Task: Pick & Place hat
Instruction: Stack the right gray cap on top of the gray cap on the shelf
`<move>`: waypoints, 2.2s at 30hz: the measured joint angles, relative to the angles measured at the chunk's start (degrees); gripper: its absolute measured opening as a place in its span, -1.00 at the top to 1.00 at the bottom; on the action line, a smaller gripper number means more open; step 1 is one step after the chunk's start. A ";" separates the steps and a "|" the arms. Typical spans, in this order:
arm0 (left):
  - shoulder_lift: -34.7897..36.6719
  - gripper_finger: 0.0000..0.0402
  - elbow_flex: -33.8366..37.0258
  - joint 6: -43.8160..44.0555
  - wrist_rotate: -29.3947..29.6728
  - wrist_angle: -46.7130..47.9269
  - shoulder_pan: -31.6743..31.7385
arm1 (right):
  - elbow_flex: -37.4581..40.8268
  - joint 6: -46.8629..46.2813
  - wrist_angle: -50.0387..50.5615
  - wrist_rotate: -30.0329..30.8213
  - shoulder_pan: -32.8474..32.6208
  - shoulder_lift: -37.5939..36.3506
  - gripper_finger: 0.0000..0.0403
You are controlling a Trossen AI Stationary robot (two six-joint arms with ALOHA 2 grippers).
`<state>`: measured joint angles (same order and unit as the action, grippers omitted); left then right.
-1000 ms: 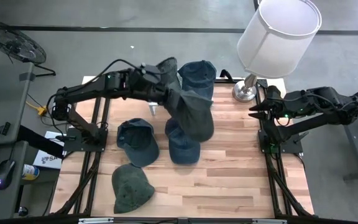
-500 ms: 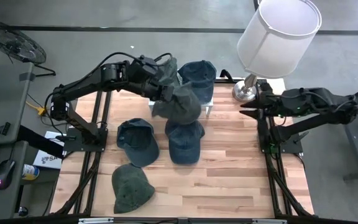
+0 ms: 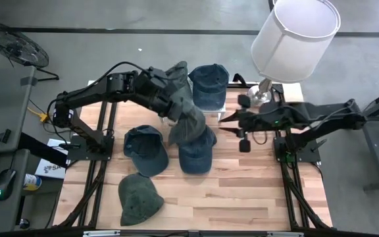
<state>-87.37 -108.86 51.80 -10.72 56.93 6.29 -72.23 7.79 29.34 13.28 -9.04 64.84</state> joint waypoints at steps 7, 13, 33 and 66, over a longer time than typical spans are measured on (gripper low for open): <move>0.00 0.89 0.00 -6.57 -4.71 -0.22 -3.49 | 0.00 7.03 -4.52 -7.78 0.00 4.19 0.36; 0.00 0.89 0.00 -9.95 -4.88 0.07 -6.27 | -0.01 11.87 -11.23 -7.60 0.00 7.06 0.03; -0.02 0.89 0.02 -12.57 -4.98 0.17 -9.82 | -0.02 11.30 -24.98 -10.04 0.39 16.76 -0.19; -0.07 0.89 0.07 -15.38 -1.70 -6.56 -9.76 | -0.04 -7.78 -22.16 -9.48 0.26 18.53 0.24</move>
<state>-87.44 -108.79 36.42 -12.41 50.37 -3.46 -72.27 0.01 7.18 3.79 -8.78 83.37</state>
